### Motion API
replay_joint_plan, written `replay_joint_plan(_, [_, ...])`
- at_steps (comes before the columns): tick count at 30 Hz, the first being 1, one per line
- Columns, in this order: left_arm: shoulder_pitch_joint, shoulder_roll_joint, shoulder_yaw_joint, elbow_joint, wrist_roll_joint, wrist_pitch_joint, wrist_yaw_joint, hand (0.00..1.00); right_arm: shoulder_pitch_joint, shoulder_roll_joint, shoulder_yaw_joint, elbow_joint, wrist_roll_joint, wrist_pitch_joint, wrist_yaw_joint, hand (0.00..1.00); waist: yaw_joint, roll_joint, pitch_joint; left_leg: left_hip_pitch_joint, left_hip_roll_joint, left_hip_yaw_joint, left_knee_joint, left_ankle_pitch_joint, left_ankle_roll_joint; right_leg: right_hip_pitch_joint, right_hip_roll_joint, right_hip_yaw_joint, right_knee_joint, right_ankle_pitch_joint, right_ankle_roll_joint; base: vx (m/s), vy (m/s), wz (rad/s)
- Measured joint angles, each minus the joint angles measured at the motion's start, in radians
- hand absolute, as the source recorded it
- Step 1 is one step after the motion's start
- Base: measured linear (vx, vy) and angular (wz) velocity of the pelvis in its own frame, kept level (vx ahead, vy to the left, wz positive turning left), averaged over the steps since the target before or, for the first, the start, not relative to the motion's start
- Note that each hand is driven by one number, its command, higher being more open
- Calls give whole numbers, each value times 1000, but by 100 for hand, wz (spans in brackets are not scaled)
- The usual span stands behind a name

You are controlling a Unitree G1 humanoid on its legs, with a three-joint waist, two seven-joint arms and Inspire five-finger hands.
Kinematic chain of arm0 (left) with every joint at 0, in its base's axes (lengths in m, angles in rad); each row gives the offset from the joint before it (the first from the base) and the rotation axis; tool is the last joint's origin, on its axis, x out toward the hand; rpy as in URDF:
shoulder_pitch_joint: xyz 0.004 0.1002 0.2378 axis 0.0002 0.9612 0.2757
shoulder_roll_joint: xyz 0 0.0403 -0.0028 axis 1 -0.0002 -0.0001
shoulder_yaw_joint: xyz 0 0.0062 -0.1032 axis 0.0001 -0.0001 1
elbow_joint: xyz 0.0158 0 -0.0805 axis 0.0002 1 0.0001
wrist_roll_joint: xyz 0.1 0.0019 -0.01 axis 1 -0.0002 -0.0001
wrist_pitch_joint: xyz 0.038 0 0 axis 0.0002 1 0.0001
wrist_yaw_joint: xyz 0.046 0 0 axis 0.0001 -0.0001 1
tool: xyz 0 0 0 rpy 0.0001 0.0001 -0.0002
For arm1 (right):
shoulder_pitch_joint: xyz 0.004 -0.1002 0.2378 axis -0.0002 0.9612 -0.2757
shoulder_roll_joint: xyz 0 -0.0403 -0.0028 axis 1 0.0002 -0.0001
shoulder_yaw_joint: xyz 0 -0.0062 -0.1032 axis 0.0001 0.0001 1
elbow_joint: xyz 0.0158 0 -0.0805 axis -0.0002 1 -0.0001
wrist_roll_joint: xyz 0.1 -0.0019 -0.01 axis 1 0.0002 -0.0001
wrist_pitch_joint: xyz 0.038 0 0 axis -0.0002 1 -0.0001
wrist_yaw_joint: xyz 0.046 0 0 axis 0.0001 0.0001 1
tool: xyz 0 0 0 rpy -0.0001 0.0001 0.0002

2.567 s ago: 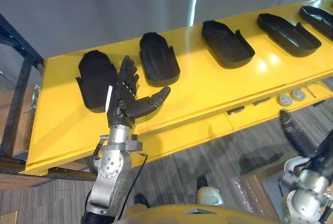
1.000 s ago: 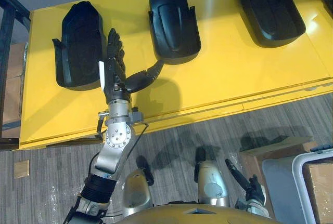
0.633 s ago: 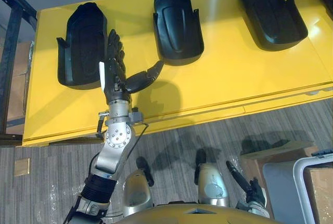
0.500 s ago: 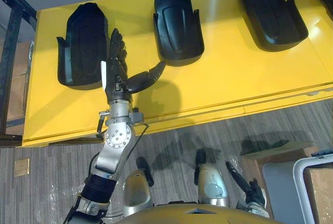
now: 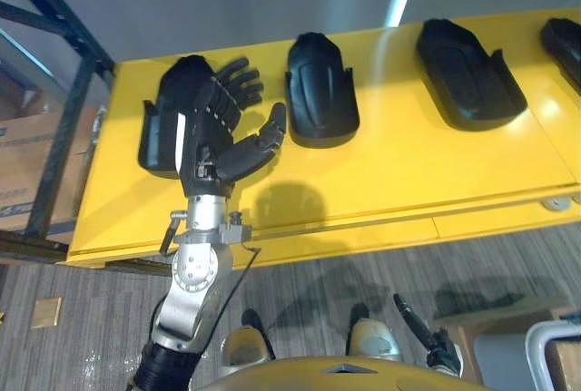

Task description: Walk over and take three plastic housings, then place them on the shelf

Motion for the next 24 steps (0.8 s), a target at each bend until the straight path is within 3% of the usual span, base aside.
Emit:
replay_joint_plan(4, [130, 3, 46, 1, 109, 0, -36, 0, -1, -5, 1, 23, -15, 1, 0, 100, 25, -4, -10, 0, -14, -43, -34, 28, 1, 25, -5, -45, -15, 0, 0, -24, 1, 30])
replay_joint_plan(10, [266, 5, 52, 48, -8, 1, -69, 0, -9, -30, 0, 68, -14, 3, 17, 100, 50, 6, -16, -10, -34, -80, -76, 67, 9, 27, -16, -87, -17, 1, 2, -34, 9, 21])
replay_joint_plan(16, [284, -16, 98, 106, -57, -23, -11, 0, -21, -32, -1, 84, -10, -1, 19, 100, 54, 8, -17, -13, -38, -93, -109, 96, 11, 15, -17, -98, -8, 1, 3, -41, 1, 8])
replay_joint_plan(24, [275, -13, 161, 151, -69, -38, -21, 0, -45, -34, -7, 90, -7, -3, 32, 100, 45, 19, -18, -9, -44, -88, -147, 121, 13, -7, -19, -94, -1, 2, 4, -9, 2, -1])
